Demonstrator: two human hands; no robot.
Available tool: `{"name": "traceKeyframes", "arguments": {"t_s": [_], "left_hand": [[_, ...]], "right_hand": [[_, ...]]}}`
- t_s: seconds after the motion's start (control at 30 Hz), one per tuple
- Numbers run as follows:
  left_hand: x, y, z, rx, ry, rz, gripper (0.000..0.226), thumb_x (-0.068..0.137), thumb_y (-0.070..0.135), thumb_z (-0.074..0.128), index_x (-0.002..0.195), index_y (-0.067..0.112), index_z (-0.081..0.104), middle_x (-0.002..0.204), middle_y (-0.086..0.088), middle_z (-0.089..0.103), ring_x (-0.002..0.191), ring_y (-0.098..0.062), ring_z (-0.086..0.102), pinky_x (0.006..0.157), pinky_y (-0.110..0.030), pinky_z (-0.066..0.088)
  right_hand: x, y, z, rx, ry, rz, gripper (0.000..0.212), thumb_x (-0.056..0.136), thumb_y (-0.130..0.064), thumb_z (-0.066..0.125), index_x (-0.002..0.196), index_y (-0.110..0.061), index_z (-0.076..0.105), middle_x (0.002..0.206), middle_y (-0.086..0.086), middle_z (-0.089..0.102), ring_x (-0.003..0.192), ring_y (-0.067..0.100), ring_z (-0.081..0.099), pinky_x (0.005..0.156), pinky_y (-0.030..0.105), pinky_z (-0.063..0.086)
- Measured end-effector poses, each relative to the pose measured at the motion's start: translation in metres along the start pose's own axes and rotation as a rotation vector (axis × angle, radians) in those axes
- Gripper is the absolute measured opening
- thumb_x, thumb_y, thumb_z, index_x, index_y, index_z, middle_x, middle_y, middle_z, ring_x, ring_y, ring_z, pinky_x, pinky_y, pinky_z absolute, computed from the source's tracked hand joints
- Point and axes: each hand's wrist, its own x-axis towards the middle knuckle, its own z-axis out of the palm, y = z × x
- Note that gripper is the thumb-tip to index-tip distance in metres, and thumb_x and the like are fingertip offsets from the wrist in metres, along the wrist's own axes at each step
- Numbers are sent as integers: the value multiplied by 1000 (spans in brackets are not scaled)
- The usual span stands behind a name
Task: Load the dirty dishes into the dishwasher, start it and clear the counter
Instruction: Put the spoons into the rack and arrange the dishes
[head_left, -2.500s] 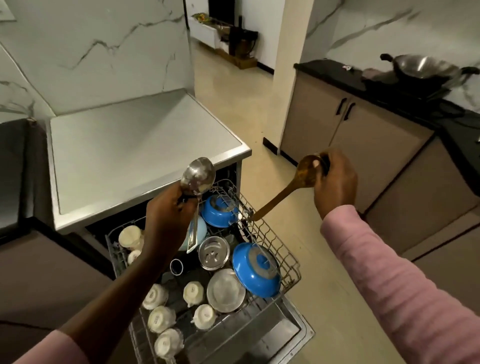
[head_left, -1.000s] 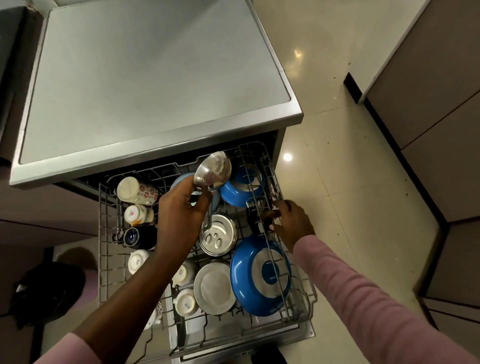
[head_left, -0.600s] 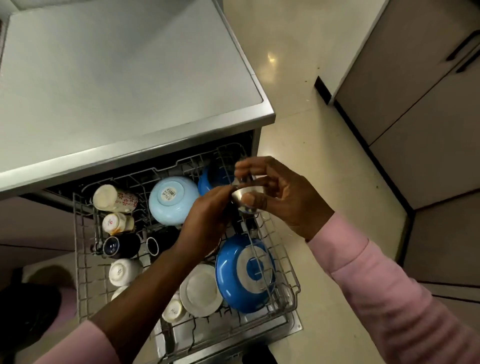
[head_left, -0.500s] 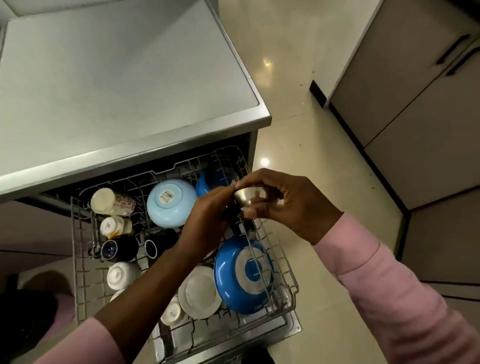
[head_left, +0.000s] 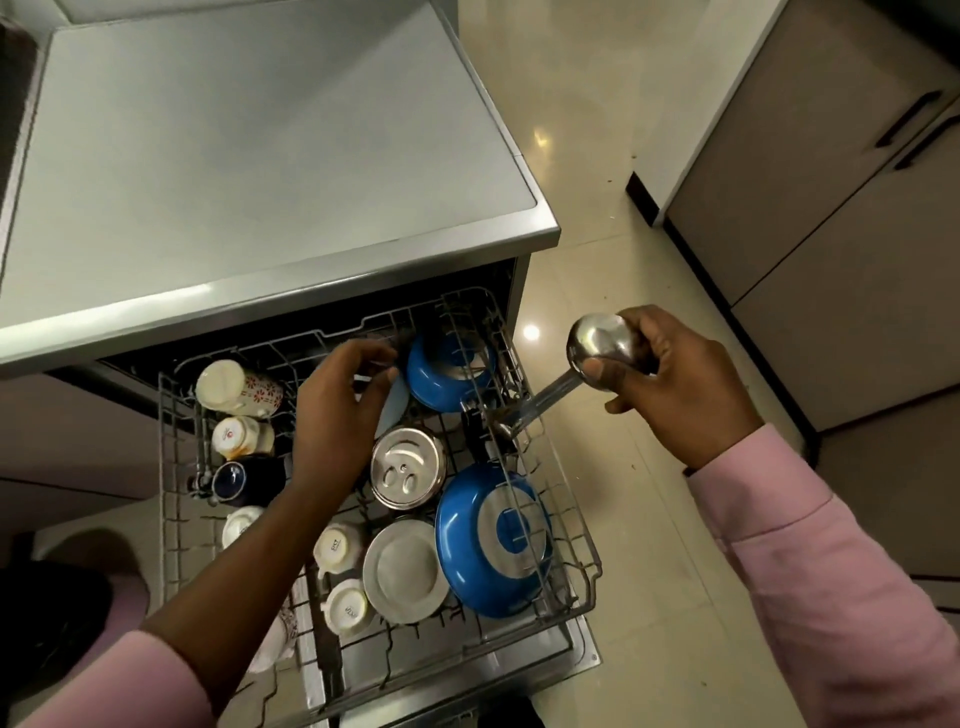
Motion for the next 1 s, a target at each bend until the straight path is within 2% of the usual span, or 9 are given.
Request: {"name": "traceKeyframes", "arguments": {"t_s": [0.1,0.23,0.43,0.6,0.67,0.73,0.8,0.9,1.0], "left_hand": [[-13,-15,-7,5,-3,-47,15,91,15,64,105,20,63,101,8,66,91,0,60,73,-4,41],[-31,-25,-14,-9,0,-112,16,92,18,64,107,24,62,100,9,65,90,-1,61,70,-16,47],[-39,-25,-15,-28,-34,-128,21,92,17,64,105,32,60,97,8,66,86,0,61,65,-8,45],[-46,-25,-15,-41,-31,-130,18,92,14,64,106,26,61,94,5,66,80,1,61,61,-7,45],[-49,-28,-15,-41,-33,-140,17,92,15,64,107,23,62,93,5,65,80,1,61,60,-10,48],[-53,-32,-13,-44,-41,-151,17,92,16,63,107,23,63,93,4,66,81,-2,62,62,-16,51],[-56,-36,-11,-44,-46,-150,17,92,15,64,107,22,63,91,4,65,81,-3,62,63,-14,49],[-61,-41,-8,-20,-59,-146,18,90,15,66,106,22,63,86,3,65,78,-7,61,62,-13,46],[-63,-44,-7,-7,-64,-141,18,90,16,66,106,24,63,85,2,64,77,-8,60,63,-17,48]], "right_hand": [[-6,10,3,-14,27,24,26,81,-22,75,103,-23,61,84,-8,63,60,7,65,51,13,49],[-8,22,12,-18,43,54,25,83,-22,73,104,-23,60,86,-6,63,58,11,66,52,13,49],[2,53,39,19,87,178,23,84,-21,71,104,-19,59,89,1,65,62,19,69,54,18,54],[0,83,63,120,108,327,26,87,-18,68,110,-15,56,103,9,64,77,23,69,58,22,57],[4,83,61,117,121,315,27,86,-18,69,109,-16,57,101,8,64,76,22,68,58,22,57],[4,78,61,50,44,243,24,83,-19,72,103,-17,60,91,3,65,72,23,66,55,20,55],[-2,73,67,-30,-14,177,22,81,-23,74,97,-19,61,83,-1,66,70,22,67,60,27,58],[-10,75,78,-59,48,196,23,78,-35,74,90,-24,57,79,-1,65,70,26,67,67,44,59],[-2,73,76,-53,98,234,29,75,-38,76,85,-19,57,77,4,66,68,28,67,64,47,58]]}}
